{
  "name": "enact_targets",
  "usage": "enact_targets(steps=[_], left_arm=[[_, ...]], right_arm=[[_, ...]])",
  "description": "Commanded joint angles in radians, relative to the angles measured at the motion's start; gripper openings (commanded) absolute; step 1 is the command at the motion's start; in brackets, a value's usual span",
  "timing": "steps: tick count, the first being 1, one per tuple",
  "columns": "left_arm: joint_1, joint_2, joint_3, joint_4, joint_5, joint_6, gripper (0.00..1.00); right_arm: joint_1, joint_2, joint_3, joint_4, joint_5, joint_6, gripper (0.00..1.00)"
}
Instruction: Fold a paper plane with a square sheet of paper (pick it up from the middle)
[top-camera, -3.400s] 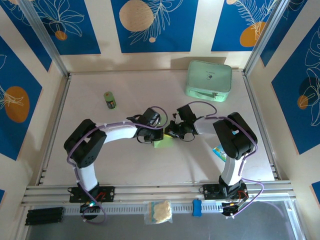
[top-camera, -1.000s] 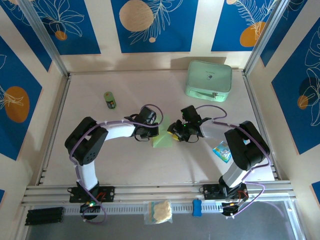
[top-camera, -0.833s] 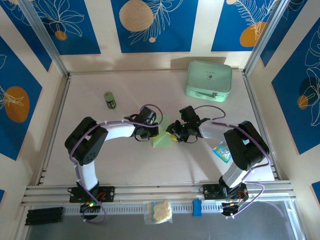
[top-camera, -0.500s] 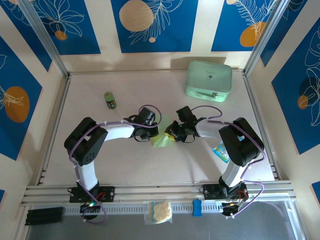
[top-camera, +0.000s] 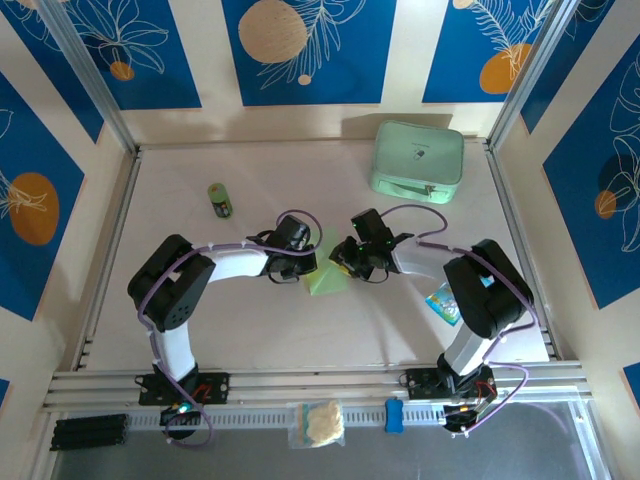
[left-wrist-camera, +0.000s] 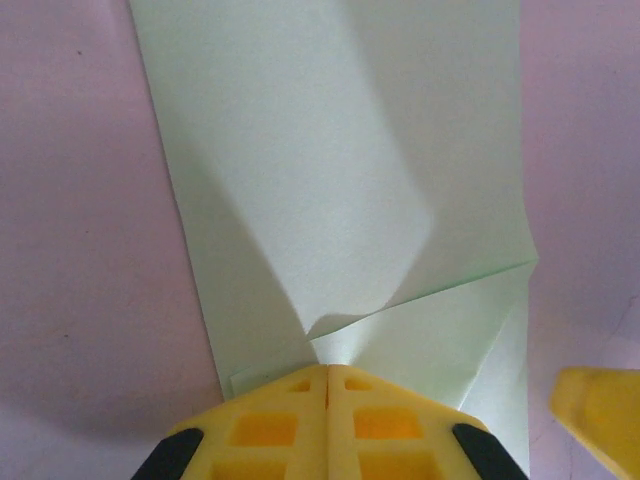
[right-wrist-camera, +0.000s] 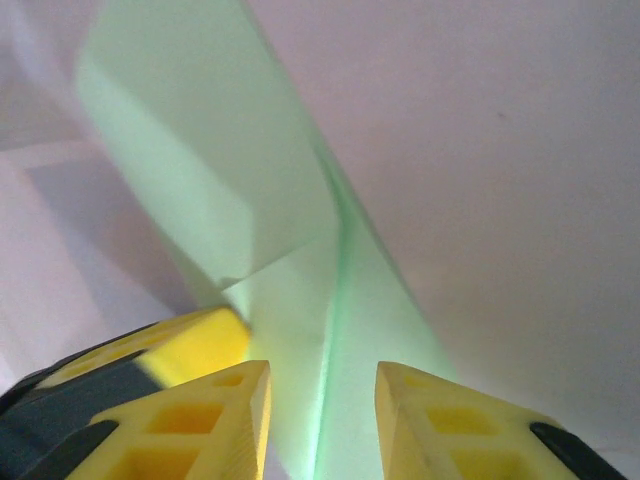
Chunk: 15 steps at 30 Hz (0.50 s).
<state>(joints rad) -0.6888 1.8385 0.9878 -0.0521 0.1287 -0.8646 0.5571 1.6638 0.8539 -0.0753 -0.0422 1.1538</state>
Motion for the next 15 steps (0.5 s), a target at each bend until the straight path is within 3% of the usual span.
enact_targets(steps=[1,10,15], left_arm=[[0.011,0.034,-0.04,-0.1,-0.008,-0.01,0.08],[0.014,0.042,-0.045,-0.097,0.006,-0.019,0.07],[0.014,0.041,-0.048,-0.096,0.008,-0.02,0.07]], right_arm=[[0.008,-0.019,0.0,-0.003,0.008,-0.029,0.34],[0.007,0.087,0.036,0.043,-0.082,-0.027,0.33],[0.004,0.1,0.036,0.061,-0.099,-0.032,0.24]])
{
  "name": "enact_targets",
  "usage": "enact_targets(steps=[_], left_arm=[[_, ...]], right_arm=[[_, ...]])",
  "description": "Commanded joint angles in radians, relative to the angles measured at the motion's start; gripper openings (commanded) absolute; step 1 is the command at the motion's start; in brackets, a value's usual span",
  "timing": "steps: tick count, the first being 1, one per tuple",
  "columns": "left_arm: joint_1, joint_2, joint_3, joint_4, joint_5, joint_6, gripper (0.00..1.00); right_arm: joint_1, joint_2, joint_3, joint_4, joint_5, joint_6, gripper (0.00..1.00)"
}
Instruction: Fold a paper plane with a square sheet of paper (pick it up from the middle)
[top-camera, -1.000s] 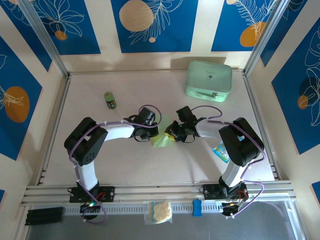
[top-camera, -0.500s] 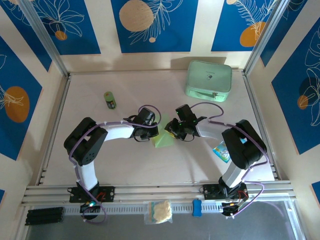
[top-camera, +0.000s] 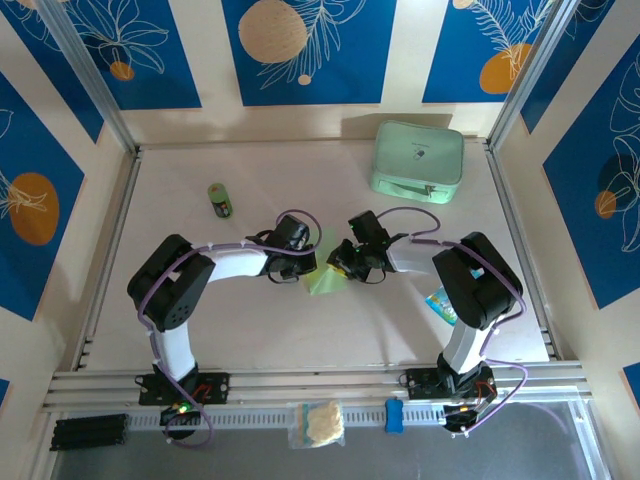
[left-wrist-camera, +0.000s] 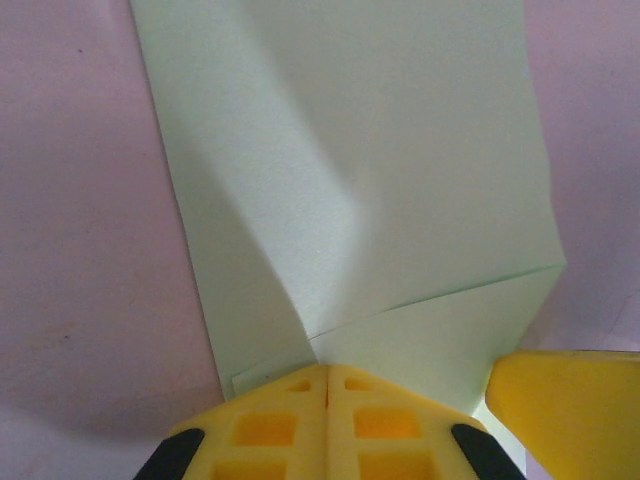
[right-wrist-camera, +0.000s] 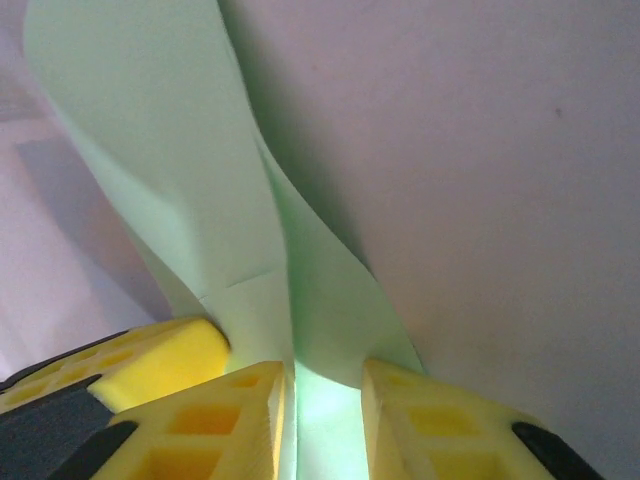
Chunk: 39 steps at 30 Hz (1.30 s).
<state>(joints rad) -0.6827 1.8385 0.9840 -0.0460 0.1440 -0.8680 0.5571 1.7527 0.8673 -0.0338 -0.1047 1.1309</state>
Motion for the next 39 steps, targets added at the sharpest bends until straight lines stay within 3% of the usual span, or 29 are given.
enact_targets(steps=[1,24,39], left_arm=[[0.009,0.039,-0.044,-0.103,-0.007,-0.017,0.07],[0.013,0.039,-0.051,-0.09,0.002,-0.018,0.07],[0.037,0.017,-0.037,-0.091,0.051,0.004,0.08]], right_arm=[[0.003,0.014,0.022,0.021,-0.038,-0.01,0.23],[0.011,0.047,0.036,0.033,-0.061,-0.013,0.22],[0.028,0.041,-0.002,0.1,-0.046,-0.043,0.08]])
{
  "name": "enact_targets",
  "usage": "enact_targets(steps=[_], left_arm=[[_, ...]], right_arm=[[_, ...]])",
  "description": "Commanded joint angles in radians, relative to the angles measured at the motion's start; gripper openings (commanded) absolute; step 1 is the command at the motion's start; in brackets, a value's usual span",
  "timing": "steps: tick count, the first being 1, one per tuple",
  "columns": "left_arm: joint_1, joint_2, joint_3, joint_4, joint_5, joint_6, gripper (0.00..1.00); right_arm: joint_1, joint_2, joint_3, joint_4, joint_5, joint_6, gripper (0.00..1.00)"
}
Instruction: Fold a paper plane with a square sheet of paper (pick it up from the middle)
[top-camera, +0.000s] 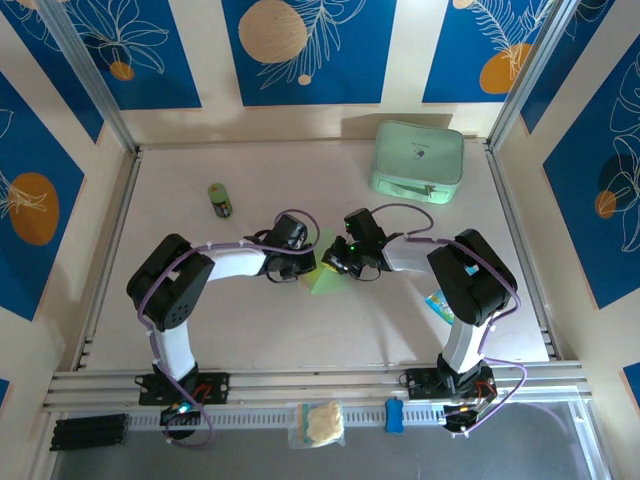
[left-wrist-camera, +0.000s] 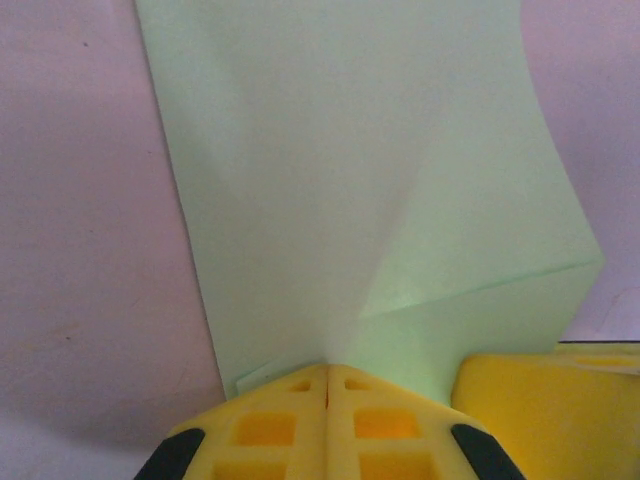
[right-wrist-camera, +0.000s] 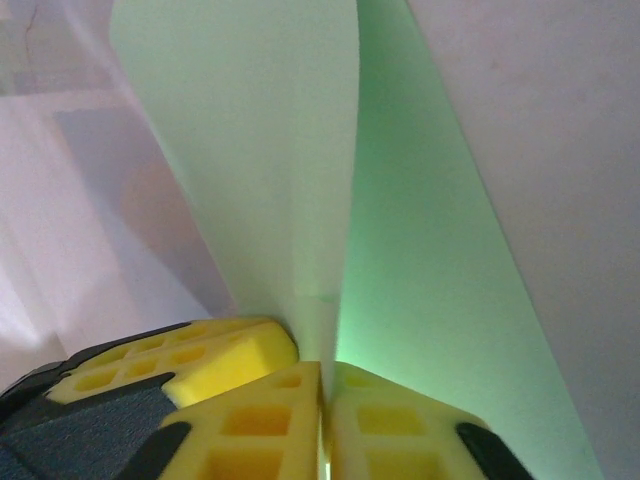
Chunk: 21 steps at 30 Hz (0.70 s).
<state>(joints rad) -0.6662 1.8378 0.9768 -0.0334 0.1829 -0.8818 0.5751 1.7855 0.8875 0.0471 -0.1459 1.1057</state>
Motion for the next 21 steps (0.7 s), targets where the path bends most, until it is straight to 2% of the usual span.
enact_targets(steps=[1,5,11,15,19,21], left_arm=[[0.03,0.011,-0.025,-0.099,0.032,0.027,0.08],[0.088,-0.043,-0.018,-0.071,0.12,0.053,0.15],[0.187,-0.23,-0.062,-0.032,0.248,0.054,0.32],[0.211,-0.342,-0.104,-0.006,0.335,0.023,0.52],[0.208,-0.418,-0.154,0.091,0.411,-0.038,0.75],[0.205,-0.444,-0.185,0.169,0.436,-0.077,0.82]], right_arm=[[0.013,0.002,-0.031,0.029,0.009,-0.024,0.07],[0.012,-0.031,-0.032,0.04,0.032,-0.075,0.03],[-0.005,-0.169,-0.058,0.092,0.022,-0.14,0.01],[-0.036,-0.271,-0.088,0.143,-0.048,-0.136,0.0],[-0.061,-0.344,-0.102,0.197,-0.124,-0.096,0.0],[-0.071,-0.364,-0.105,0.22,-0.158,-0.072,0.01]])
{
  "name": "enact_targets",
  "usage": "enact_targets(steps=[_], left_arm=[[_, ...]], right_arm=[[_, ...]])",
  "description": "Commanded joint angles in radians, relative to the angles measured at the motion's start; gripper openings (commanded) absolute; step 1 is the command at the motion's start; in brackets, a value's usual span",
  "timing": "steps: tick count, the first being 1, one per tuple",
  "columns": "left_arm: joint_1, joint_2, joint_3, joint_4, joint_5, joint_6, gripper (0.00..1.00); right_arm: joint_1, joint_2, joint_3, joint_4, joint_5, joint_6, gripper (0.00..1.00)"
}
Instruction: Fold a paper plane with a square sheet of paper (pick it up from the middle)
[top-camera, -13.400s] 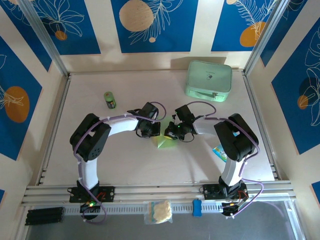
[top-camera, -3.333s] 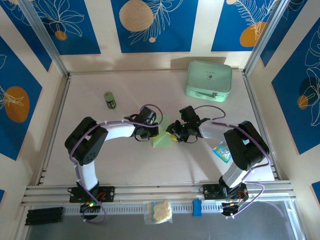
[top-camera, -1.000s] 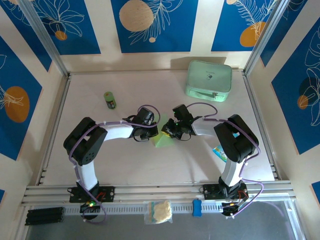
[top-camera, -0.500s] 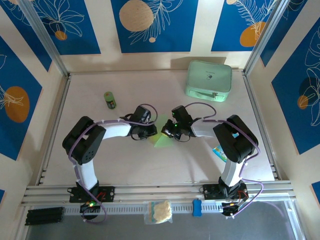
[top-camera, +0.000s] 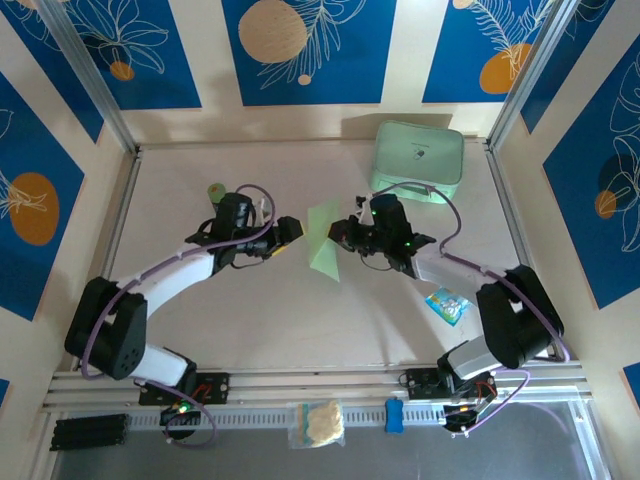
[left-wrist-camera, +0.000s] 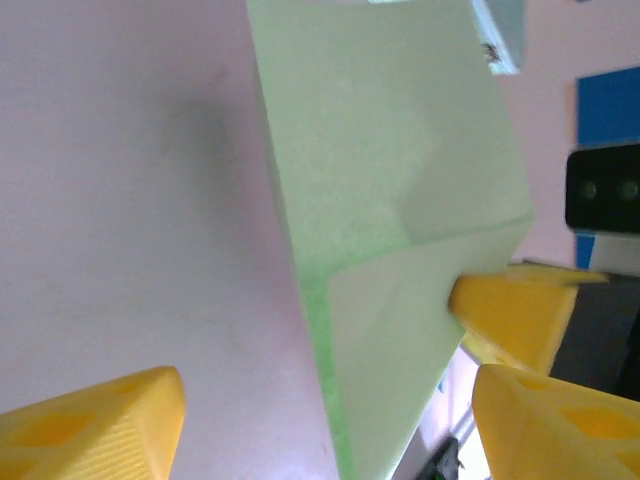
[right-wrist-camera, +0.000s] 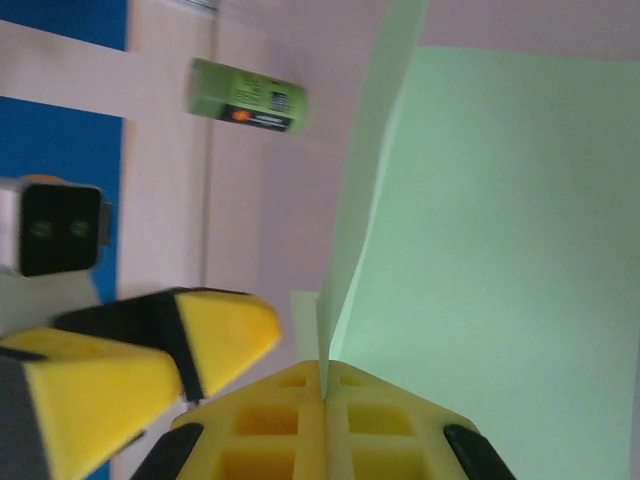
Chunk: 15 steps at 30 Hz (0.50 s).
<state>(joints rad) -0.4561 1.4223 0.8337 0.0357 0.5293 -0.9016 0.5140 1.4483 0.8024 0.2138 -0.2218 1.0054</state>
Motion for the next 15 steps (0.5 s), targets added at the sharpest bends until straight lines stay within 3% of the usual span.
enact_targets(steps=[1,8,15], left_arm=[[-0.009,-0.038,-0.054,0.141,0.102,-0.075,0.84],[-0.051,-0.028,-0.046,0.243,0.133,-0.119,0.9],[-0.098,0.023,-0.035,0.36,0.17,-0.134,0.85]], right_arm=[[-0.016,-0.036,-0.022,0.067,-0.098,0.042,0.01],[-0.045,-0.066,-0.047,0.158,-0.176,0.116,0.01],[-0.058,-0.055,-0.072,0.256,-0.223,0.178,0.02]])
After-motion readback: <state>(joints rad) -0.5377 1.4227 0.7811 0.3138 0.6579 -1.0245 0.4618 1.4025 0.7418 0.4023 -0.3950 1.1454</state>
